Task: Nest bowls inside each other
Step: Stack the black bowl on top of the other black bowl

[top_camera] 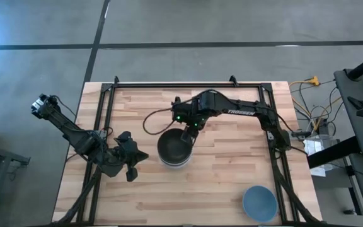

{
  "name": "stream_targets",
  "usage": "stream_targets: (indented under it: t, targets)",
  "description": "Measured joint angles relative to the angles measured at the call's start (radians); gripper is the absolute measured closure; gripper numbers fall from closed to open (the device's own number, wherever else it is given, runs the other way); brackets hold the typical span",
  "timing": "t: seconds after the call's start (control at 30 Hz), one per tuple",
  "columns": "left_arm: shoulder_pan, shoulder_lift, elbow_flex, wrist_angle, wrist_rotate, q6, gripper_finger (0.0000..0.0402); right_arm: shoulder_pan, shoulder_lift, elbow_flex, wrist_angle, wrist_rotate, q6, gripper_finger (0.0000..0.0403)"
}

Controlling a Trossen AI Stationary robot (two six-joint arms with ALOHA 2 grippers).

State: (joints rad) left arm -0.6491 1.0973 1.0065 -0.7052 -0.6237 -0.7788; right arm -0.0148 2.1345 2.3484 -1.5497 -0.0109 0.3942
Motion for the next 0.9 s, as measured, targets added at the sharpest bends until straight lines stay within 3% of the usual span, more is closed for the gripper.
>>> stream_targets:
  t: [0.9]
  targets:
    - [0.001, 0.000, 0.000, 0.001, -0.002, -0.002, 0.0389, 0.177, -0.001, 0.000, -0.021, 0.012, 0.178, 0.0287]
